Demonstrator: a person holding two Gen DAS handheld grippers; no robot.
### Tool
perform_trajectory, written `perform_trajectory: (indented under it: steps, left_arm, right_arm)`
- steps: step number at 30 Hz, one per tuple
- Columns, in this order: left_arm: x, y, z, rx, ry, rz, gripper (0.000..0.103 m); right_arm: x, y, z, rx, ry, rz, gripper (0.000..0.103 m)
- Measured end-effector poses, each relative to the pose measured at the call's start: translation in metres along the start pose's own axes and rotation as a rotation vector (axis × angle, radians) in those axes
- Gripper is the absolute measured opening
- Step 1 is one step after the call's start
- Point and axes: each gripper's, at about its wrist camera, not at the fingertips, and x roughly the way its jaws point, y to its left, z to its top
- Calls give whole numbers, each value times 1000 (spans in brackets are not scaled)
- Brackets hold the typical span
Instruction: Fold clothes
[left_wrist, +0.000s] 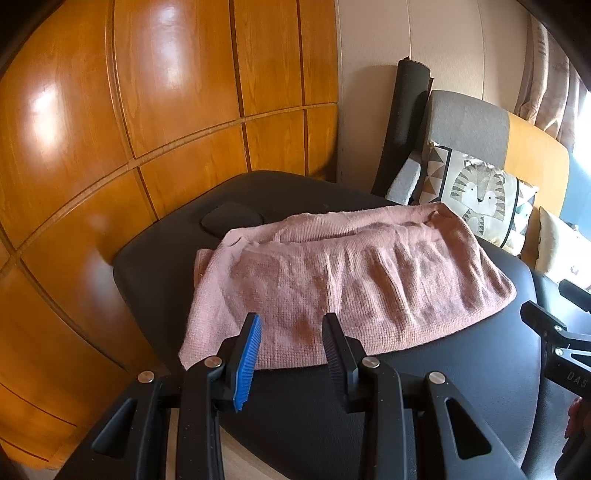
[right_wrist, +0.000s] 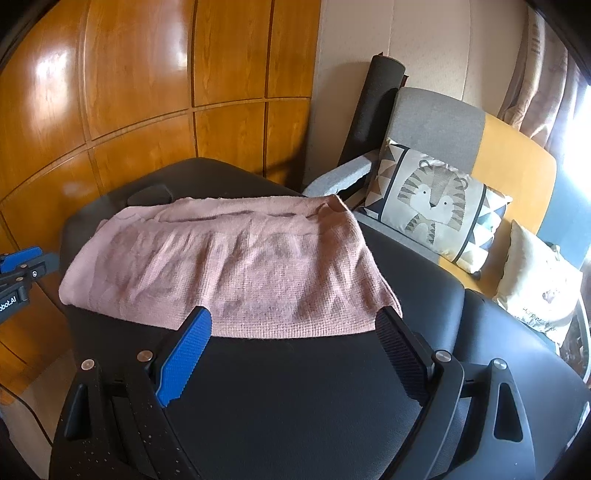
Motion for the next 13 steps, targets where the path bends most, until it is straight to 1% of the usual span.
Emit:
perform_trajectory:
  steps: [6,13]
  left_arm:
    - [0,2,3,-7,5,3,35]
    - [2,6,3,-26,29,-6,35]
  right_arm:
    - [-2,-1,2,7,-9,-4,92]
    - [-4,0,2,3,-12,0,92]
